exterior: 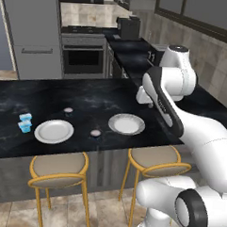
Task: Place two yogurt containers on each plate.
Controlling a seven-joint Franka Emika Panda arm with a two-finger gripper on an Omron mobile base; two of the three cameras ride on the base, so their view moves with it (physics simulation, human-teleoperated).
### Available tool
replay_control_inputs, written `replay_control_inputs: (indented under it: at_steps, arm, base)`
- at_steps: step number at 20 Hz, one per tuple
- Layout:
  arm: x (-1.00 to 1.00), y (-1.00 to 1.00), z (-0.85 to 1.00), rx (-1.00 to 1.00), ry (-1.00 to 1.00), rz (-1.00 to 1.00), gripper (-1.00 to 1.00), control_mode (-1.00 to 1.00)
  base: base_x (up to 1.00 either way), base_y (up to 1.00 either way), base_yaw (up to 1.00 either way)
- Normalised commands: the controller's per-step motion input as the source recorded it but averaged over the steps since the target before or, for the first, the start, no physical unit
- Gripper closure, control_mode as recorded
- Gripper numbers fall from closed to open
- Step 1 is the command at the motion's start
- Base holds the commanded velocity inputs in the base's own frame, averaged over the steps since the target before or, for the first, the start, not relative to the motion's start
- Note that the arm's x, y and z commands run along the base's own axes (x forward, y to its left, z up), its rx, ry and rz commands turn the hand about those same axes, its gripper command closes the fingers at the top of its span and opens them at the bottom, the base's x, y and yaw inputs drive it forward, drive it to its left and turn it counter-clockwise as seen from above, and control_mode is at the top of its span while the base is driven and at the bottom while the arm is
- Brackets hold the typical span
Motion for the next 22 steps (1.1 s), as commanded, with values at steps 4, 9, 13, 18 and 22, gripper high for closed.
replay_control_inputs:
  at_steps: [4, 9, 13, 18, 22]
  arm:
    - [0.0, 0.0, 0.0, 0.0, 0.0, 0.0, -1.0, 1.0]
    - [0.0, 0.0, 0.0, 0.0, 0.0, 0.0, -1.0, 1.0]
    - [0.0, 0.0, 0.0, 0.0, 0.0, 0.0, -1.0, 1.0]
    - [0.0, 0.0, 0.0, 0.0, 0.0, 0.0, -1.0, 1.0]
    - [0.0, 0.0, 0.0, 0.0, 0.0, 0.0, -1.0, 1.0]
  base:
    - [0.0, 0.0, 0.0]
    - [0.0, 0.0, 0.0]
    - [0.0, 0.0, 0.0]
    - [0.0, 0.0, 0.0]
    - [-0.01, 0.37, -0.07]
